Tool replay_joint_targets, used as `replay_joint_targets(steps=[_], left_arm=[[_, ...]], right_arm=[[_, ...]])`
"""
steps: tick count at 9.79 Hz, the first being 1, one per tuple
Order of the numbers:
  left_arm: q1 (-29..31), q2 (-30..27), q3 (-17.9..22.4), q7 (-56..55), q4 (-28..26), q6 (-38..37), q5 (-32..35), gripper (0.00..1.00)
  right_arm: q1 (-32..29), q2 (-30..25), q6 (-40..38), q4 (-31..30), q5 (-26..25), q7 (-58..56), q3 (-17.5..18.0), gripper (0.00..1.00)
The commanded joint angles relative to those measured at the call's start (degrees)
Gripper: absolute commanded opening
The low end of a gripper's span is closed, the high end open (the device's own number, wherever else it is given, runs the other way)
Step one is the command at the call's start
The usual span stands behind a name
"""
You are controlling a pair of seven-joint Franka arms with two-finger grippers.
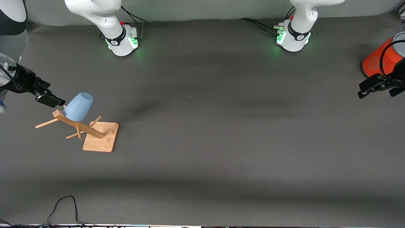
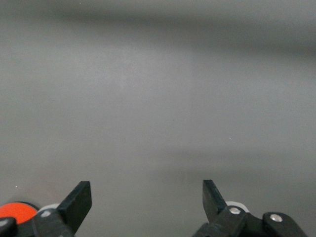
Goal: Rotate and upright cup with both arms
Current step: 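Move the right gripper toward the blue cup on the wooden stand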
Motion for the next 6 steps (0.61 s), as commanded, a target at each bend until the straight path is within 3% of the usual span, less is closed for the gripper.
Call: replay_joint_targets(steps=[1, 6], left_arm=[[-0.33, 0.28, 0.21, 0.24, 1.05, -0.1, -0.54, 1.0], [-0.33, 0.28, 0.21, 0.24, 0.97, -0.1, -0.54, 1.0]], right_arm=[[0.02, -2.43, 1.03, -4.21, 1.25, 1.46, -0.91, 1.0], [0.02, -5.5, 16.03, -18.96, 1.34, 0.68, -1.96, 1.0]])
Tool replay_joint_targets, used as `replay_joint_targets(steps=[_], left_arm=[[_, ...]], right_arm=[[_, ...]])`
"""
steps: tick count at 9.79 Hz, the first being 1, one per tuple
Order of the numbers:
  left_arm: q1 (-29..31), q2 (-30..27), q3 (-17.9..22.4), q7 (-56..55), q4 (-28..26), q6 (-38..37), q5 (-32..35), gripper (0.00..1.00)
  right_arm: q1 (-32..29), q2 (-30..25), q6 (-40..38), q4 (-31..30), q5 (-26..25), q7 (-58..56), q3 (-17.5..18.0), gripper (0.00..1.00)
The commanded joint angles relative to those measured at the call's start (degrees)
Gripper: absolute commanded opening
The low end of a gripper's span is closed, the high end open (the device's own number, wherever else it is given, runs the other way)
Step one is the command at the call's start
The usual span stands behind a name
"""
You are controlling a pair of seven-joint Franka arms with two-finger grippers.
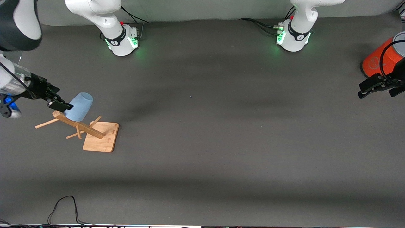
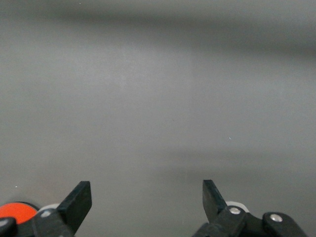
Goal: Rotate and upright cup with both arms
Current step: 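Close the right gripper around the blue cup's base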
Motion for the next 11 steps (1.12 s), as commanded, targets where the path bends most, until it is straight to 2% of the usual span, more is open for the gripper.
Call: replay_joint_targets(steps=[1, 4, 8, 9, 10, 11], left_arm=[[-0.33, 0.28, 0.22, 0.23, 1.04, -0.1, -0.52, 1.0], [-0.33, 0.28, 0.22, 0.23, 0.96, -0.19, -0.52, 1.0], [-0.15, 0.28, 0.22, 0.15, 0.78, -0.28, -0.52, 1.0], [-0.24, 0.28, 0.22, 0.15, 0.87, -0.36, -0.43, 1.0], [-0.33, 0.28, 0.22, 0.15, 0.78, -0.36, -0.43, 1.0], [-0.33, 0.45, 0.22, 0.15, 0.78, -0.54, -0.43, 1.0]], right_arm=[[0.08, -3.65, 6.89, -7.61, 2.26, 0.25, -0.99, 1.0], [0.08, -3.91, 12.87, -13.13, 3.58, -1.06, -1.17, 1.0], [0.08, -3.56, 13.15, -13.77, 4.91, -2.57, -1.52, 0.99], [0.08, -3.56, 13.15, -13.77, 4.91, -2.65, -1.52, 0.82], [0.08, -3.47, 13.15, -13.69, 4.91, -2.65, -1.52, 0.72], [0.08, -3.38, 13.24, -13.69, 4.91, -2.74, -1.52, 0.67]])
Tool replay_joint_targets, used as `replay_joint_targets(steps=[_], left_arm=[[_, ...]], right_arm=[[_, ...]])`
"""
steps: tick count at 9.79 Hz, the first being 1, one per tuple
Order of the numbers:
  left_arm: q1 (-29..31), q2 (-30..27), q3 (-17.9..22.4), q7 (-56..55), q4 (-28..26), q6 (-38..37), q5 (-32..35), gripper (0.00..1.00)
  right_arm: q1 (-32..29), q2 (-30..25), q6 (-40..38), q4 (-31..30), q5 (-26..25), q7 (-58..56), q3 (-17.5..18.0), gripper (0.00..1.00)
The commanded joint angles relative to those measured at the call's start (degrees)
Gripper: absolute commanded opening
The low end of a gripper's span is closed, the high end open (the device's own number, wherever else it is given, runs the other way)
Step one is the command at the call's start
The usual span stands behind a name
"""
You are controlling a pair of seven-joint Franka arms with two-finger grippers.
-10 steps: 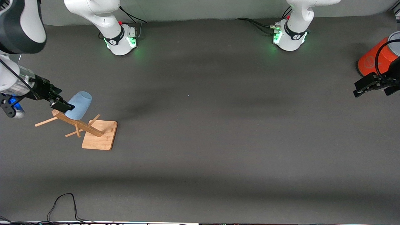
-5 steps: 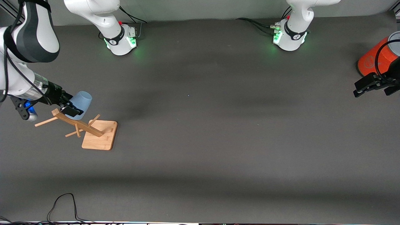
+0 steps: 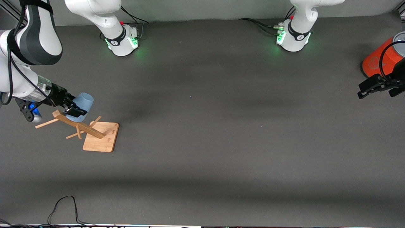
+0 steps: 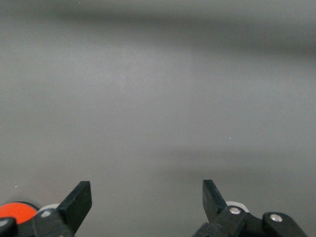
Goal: Rotate and upright cup with both arms
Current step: 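Close the right gripper around the blue cup's base, then pull the blue cup off the peg and carry it to mid-table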
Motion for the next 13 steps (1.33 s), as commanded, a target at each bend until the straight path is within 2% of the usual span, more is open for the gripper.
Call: replay_joint_targets(steps=[1, 4, 7, 10, 13], left_arm=[[-0.16, 0.28, 0.21, 0.15, 0.86, -0.45, -0.42, 1.0], [-0.16, 0.28, 0.21, 0.06, 0.86, -0.36, -0.42, 1.0], [0.11, 0.28, 0.21, 0.06, 0.77, -0.36, -0.42, 1.0], [0.19, 0.28, 0.21, 0.06, 0.86, -0.27, -0.51, 1.0], [0.19, 0.28, 0.21, -0.03, 0.86, -0.27, -0.51, 1.0]], right_arm=[[0.09, -1.49, 0.99, -1.34, 0.99, -1.46, -0.32, 0.67], [0.44, -2.45, -1.19, 0.85, 0.99, -1.37, 0.21, 0.67], [4.99, -4.73, -4.63, 2.44, 1.07, -0.06, 0.21, 0.67], [13.15, -7.64, -5.34, 2.62, 0.99, 8.34, 0.3, 0.67], [21.77, -6.86, -4.38, 3.93, 0.37, 20.12, 0.38, 0.67]])
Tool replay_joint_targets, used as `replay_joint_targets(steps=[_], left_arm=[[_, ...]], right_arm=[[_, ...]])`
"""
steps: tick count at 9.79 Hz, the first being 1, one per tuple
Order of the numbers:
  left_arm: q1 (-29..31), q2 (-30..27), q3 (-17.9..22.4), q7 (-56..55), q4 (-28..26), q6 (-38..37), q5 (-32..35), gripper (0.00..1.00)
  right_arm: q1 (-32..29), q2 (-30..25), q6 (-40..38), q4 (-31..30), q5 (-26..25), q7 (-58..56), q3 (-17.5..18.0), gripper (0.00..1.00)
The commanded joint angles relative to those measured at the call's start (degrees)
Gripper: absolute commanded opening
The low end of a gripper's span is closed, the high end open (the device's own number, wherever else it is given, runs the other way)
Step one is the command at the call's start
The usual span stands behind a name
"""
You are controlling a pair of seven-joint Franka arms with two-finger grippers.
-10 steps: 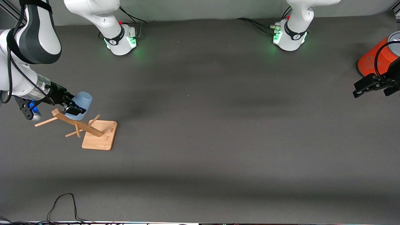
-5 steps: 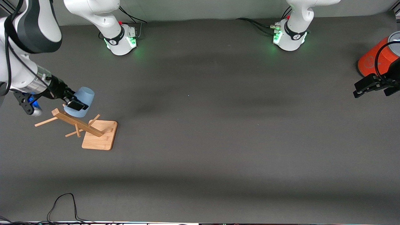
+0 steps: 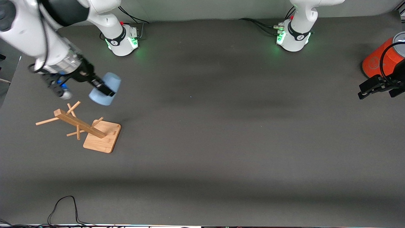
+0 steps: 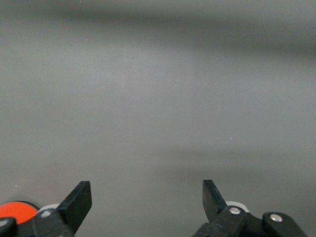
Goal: Rotate and upright cup with both arms
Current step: 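Pull the blue cup off the peg and carry it to mid-table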
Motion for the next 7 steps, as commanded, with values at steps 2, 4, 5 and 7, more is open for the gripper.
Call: replay_joint_targets(steps=[2, 4, 5, 7], left_arm=[[0.07, 0.22, 0.09, -0.03, 0.77, -0.27, -0.42, 1.0], [-0.02, 0.22, 0.09, -0.12, 0.86, -0.19, -0.6, 1.0], [-0.19, 0.14, 0.09, -0.46, 0.95, -0.1, -0.6, 1.0], [-0.37, 3.28, 0.09, -0.03, 1.12, 3.84, -0.51, 1.0]], right_arm=[[10.34, 2.77, 4.77, 1.35, -0.51, 19.31, -0.42, 0.67], [17.72, 8.12, 10.65, 2.23, -0.6, 34.76, -0.42, 0.65], [20.55, 12.32, 11.73, 5.45, -0.6, 43.29, -0.42, 0.65], [24.69, 21.37, 11.83, 13.53, -1.56, 55.89, -0.42, 0.64]])
